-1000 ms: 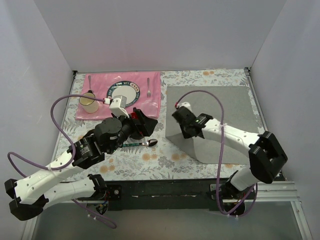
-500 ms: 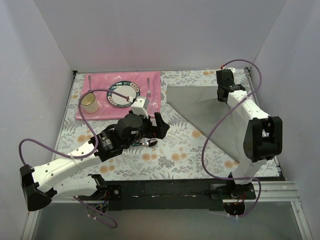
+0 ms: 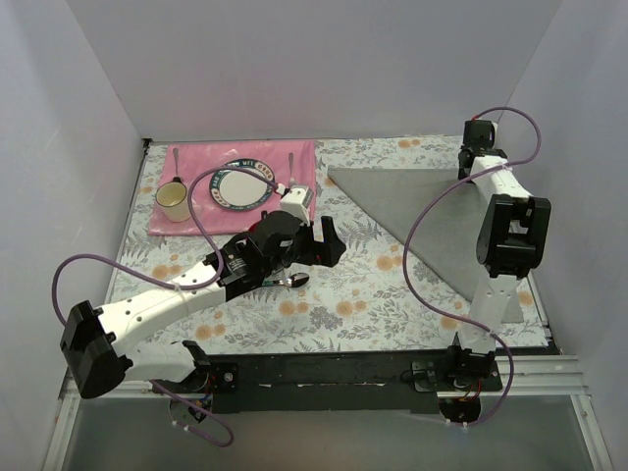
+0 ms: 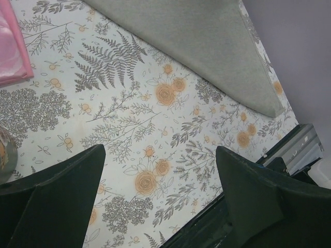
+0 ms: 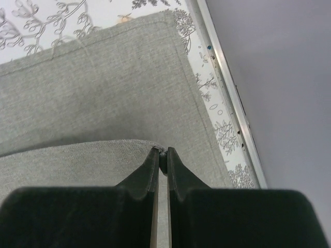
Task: Fold the napkin, place the utensils inside, and roll it up
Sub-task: Fold the napkin
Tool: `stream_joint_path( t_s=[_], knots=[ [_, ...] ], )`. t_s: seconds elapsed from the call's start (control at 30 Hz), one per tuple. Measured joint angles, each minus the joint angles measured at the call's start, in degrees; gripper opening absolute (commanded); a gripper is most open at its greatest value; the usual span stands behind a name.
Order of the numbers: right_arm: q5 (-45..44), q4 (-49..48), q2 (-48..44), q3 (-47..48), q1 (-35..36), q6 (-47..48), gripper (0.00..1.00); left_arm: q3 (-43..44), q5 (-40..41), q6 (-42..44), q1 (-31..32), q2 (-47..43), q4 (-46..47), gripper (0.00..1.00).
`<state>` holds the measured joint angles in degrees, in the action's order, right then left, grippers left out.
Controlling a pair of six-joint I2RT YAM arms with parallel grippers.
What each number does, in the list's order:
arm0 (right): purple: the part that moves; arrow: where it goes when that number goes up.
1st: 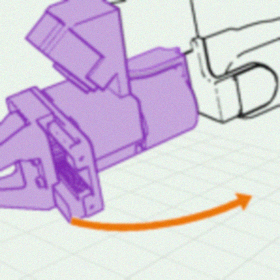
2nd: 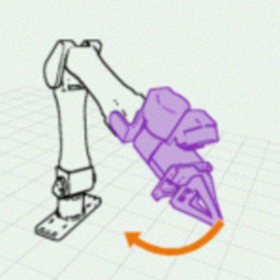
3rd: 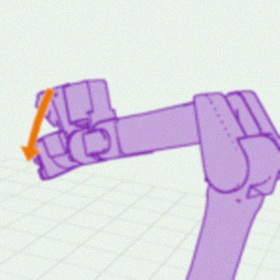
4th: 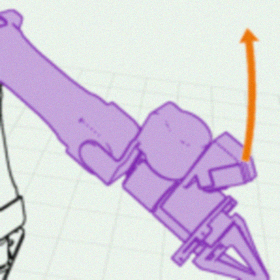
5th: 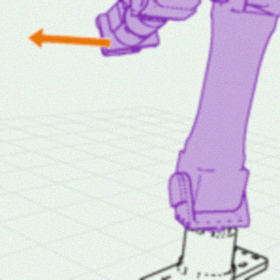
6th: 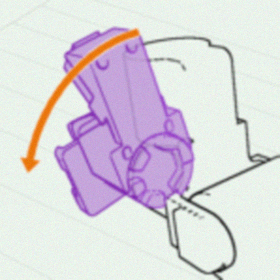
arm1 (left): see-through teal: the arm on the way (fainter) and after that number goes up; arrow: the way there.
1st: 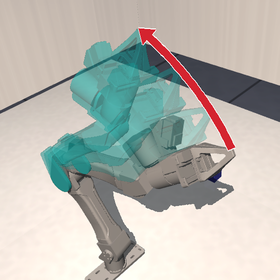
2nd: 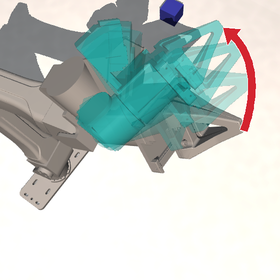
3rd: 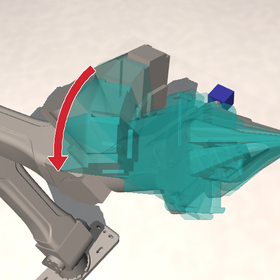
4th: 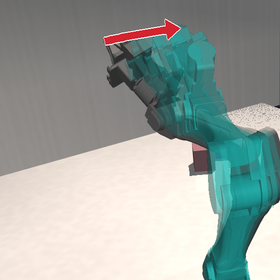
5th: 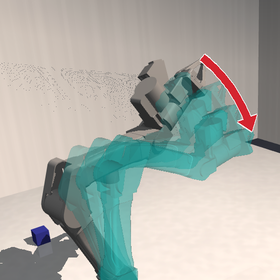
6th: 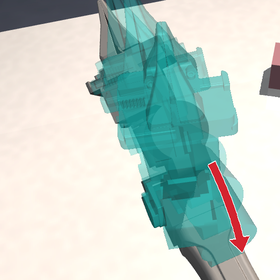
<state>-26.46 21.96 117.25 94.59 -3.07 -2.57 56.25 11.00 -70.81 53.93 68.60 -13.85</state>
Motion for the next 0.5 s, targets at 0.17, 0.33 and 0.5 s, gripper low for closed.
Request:
stream_joint_path(
  t_s=[0.17,0.33,0.5],
  knots=[
    [1.4,-1.1,4.0,3.7,-1.9,0.1,0.01,0.0,-2.3,0.1,-1.7,2.1,0.8,0.88],
    [2.5,-2.0,7.5,7.5,-2.1,0.6,0.01,0.0,-3.4,0.1,-2.1,3.2,1.9,0.88],
    [3.8,-2.3,11.2,12.3,-2.8,0.7,0.01,0.0,-4.1,0.1,-2.4,4.6,1.9,0.88]
  ],
)
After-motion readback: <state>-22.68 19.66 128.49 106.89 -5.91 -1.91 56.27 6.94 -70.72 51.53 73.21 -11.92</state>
